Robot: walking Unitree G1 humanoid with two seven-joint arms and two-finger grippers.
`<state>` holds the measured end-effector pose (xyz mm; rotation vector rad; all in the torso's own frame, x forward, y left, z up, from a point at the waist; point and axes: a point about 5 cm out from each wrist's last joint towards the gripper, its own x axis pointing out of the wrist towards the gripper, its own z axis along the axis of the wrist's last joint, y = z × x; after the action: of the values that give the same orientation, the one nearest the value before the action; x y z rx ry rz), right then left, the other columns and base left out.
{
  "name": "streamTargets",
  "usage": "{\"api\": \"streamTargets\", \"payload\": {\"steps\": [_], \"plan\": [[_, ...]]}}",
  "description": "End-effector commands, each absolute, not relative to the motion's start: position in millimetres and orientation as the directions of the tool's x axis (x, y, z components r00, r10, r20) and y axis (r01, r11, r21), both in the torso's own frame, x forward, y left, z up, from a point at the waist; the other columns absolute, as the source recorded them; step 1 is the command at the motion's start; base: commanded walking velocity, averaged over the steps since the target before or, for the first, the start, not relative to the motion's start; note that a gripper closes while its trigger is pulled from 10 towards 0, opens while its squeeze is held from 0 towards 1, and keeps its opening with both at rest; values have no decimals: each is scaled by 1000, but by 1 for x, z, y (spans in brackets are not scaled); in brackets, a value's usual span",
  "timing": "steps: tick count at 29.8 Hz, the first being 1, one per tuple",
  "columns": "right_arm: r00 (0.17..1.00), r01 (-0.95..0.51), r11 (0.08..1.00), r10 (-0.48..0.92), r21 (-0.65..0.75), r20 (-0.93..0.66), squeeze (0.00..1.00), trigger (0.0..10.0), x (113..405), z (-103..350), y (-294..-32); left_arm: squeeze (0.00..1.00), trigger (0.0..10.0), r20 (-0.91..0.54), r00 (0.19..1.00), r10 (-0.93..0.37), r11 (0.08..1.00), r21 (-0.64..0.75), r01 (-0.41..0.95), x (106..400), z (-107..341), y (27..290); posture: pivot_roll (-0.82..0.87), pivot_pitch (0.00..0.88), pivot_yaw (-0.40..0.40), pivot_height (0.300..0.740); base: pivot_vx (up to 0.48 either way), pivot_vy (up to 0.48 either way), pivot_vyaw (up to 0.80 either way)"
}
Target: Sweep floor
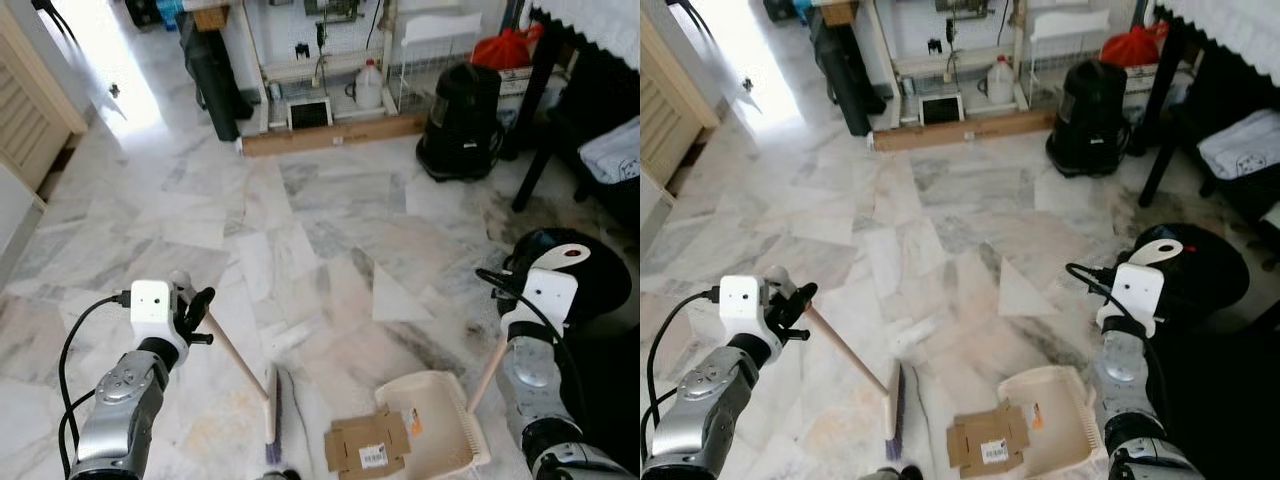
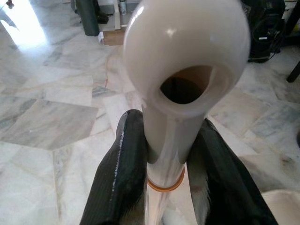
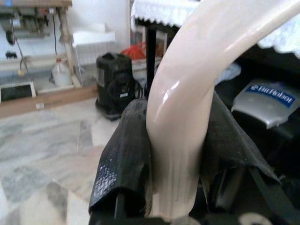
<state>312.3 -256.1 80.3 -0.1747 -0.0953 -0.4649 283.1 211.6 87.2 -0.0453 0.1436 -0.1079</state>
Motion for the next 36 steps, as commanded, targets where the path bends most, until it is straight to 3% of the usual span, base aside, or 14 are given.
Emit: {"api": "streamTargets", "payload": {"steps": [1,13,21,36], "plan": [[891,450,881,-434,-146,131,0,10000,318,85,-255,0,10000,-117,989,-95,995,-25,92,288,90,215,55,0,78,740,0,0,0],[848,508,826,-529,-244,-26,0,10000,292,51,-275,0,10000,-128,991,-21,1000,-6,21,290,71,224,28,0,66,740,0,0,0],[811,568,779,-584,-267,21,0,10000,280,52,-290,0,10000,-105,994,-8,1000,0,8,294,70,227,6,0,69,740,0,0,0],[792,605,766,-608,-216,63,0,10000,281,59,-292,0,10000,-65,998,-6,1000,-12,5,312,74,219,-26,0,70,740,0,0,0]]}}
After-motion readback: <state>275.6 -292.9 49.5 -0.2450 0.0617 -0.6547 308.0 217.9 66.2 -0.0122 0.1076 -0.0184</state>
